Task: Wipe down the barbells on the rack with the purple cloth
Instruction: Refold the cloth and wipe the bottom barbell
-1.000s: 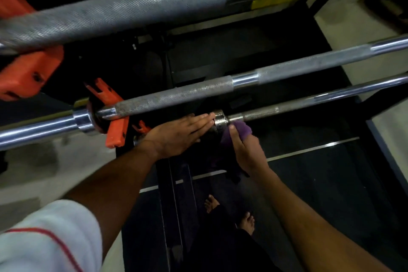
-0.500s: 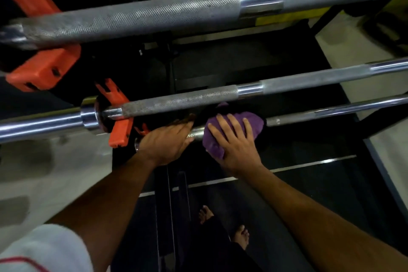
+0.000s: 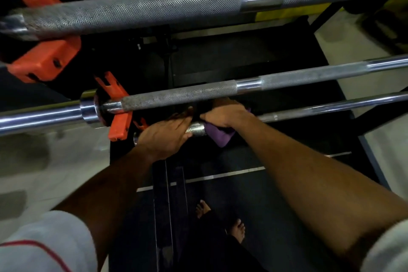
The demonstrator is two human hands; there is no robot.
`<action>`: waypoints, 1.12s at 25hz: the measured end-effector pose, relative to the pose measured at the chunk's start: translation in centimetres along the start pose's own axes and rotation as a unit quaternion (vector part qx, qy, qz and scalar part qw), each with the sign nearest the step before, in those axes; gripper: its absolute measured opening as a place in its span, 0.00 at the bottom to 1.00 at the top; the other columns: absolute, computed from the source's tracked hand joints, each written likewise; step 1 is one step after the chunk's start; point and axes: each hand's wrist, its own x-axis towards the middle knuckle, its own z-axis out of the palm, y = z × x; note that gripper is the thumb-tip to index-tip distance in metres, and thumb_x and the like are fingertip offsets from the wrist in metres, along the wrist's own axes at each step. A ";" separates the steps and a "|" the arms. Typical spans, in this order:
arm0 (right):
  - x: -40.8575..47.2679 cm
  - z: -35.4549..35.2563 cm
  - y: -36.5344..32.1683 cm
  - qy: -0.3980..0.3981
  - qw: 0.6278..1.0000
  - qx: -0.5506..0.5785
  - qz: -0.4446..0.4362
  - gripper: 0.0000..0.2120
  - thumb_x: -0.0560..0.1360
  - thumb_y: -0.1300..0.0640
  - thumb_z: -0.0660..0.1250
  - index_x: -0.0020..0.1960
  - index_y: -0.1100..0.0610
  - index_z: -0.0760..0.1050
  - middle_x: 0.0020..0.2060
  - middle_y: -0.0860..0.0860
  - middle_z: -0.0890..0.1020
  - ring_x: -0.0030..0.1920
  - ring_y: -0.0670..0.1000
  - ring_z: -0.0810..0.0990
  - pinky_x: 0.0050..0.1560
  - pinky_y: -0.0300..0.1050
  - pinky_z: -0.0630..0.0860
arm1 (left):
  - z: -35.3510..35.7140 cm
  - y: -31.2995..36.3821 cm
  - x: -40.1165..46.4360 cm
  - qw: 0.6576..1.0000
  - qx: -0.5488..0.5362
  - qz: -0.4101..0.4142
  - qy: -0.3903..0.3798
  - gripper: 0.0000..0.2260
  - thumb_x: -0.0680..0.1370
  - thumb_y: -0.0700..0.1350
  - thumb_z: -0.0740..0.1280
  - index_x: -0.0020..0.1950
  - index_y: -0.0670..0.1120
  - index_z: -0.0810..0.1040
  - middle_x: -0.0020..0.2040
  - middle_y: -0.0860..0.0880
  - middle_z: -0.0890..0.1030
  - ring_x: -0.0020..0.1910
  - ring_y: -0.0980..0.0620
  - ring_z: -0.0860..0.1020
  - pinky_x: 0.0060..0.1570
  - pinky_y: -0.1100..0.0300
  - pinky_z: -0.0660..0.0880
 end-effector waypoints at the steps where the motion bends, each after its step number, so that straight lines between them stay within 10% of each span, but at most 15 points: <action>1: -0.9 0.5 0.2 0.036 0.999 -0.020 0.000 0.28 0.74 0.34 0.61 0.67 0.50 0.76 0.66 0.55 0.78 0.64 0.60 0.77 0.61 0.51 0.73 | 0.1 -0.1 0.2 1.000 0.000 -0.001 0.004 0.28 0.83 0.58 0.50 0.80 0.46 0.58 0.80 0.47 0.62 0.73 0.46 0.70 0.68 0.51 0.70; 4: -3.5 2.0 0.4 0.115 0.991 -0.064 -0.028 0.25 0.76 0.36 0.62 0.63 0.53 0.77 0.62 0.57 0.80 0.61 0.61 0.79 0.60 0.51 0.72 | -0.2 -0.2 0.1 1.000 0.014 0.011 0.011 0.29 0.82 0.58 0.50 0.77 0.42 0.65 0.76 0.43 0.69 0.68 0.43 0.76 0.61 0.49 0.76; 9: 0.4 -3.2 1.2 -0.150 0.979 0.120 0.066 0.12 0.78 0.41 0.65 0.57 0.47 0.75 0.42 0.43 0.86 0.38 0.46 0.82 0.40 0.35 0.76 | -1.0 0.3 0.0 0.999 0.016 0.030 0.034 0.24 0.82 0.53 0.62 0.74 0.41 0.68 0.70 0.42 0.76 0.61 0.43 0.80 0.53 0.51 0.80; 13: 0.1 -3.5 2.9 -0.139 0.919 0.317 0.187 0.18 0.85 0.50 0.58 0.66 0.62 0.73 0.57 0.54 0.75 0.46 0.55 0.77 0.49 0.43 0.69 | -0.9 0.1 0.2 0.996 0.062 0.040 0.049 0.27 0.81 0.54 0.63 0.74 0.38 0.69 0.70 0.41 0.75 0.65 0.46 0.78 0.62 0.57 0.74; 16: -0.8 -3.0 2.5 -0.088 0.911 0.376 0.145 0.13 0.80 0.52 0.67 0.58 0.60 0.78 0.54 0.52 0.81 0.46 0.52 0.78 0.45 0.41 0.73 | -0.6 0.2 0.4 0.995 0.076 0.043 0.037 0.26 0.80 0.53 0.63 0.73 0.38 0.70 0.71 0.41 0.75 0.67 0.47 0.76 0.68 0.58 0.65; 19: -1.5 -0.2 2.4 0.025 0.992 0.113 -0.041 0.16 0.78 0.45 0.68 0.59 0.54 0.79 0.58 0.55 0.82 0.54 0.56 0.81 0.53 0.43 0.75 | -0.3 0.0 0.5 0.996 0.076 0.040 0.012 0.27 0.82 0.54 0.57 0.76 0.39 0.66 0.76 0.41 0.68 0.73 0.48 0.70 0.72 0.59 0.56; 21: -3.6 2.8 3.3 0.174 0.972 0.031 -0.152 0.16 0.74 0.50 0.70 0.58 0.58 0.80 0.57 0.58 0.83 0.57 0.62 0.81 0.58 0.55 0.76 | -0.4 -0.1 0.6 0.997 0.069 0.033 0.001 0.28 0.81 0.53 0.57 0.77 0.39 0.65 0.77 0.41 0.66 0.74 0.48 0.68 0.73 0.59 0.55; 25: -10.4 9.8 5.4 0.248 0.928 0.212 -0.177 0.29 0.72 0.64 0.70 0.73 0.58 0.72 0.72 0.50 0.74 0.73 0.53 0.70 0.75 0.50 0.64 | -0.5 -0.2 0.7 0.998 0.045 0.036 -0.013 0.30 0.83 0.54 0.54 0.80 0.39 0.54 0.80 0.42 0.60 0.77 0.48 0.62 0.72 0.61 0.51; 28: -14.0 14.0 3.6 0.158 0.850 0.502 -0.003 0.15 0.80 0.57 0.68 0.65 0.45 0.77 0.58 0.39 0.83 0.60 0.45 0.82 0.58 0.39 0.78 | 0.0 -0.2 0.6 0.995 0.087 0.044 -0.002 0.30 0.85 0.55 0.49 0.80 0.37 0.51 0.79 0.40 0.61 0.77 0.48 0.64 0.75 0.58 0.55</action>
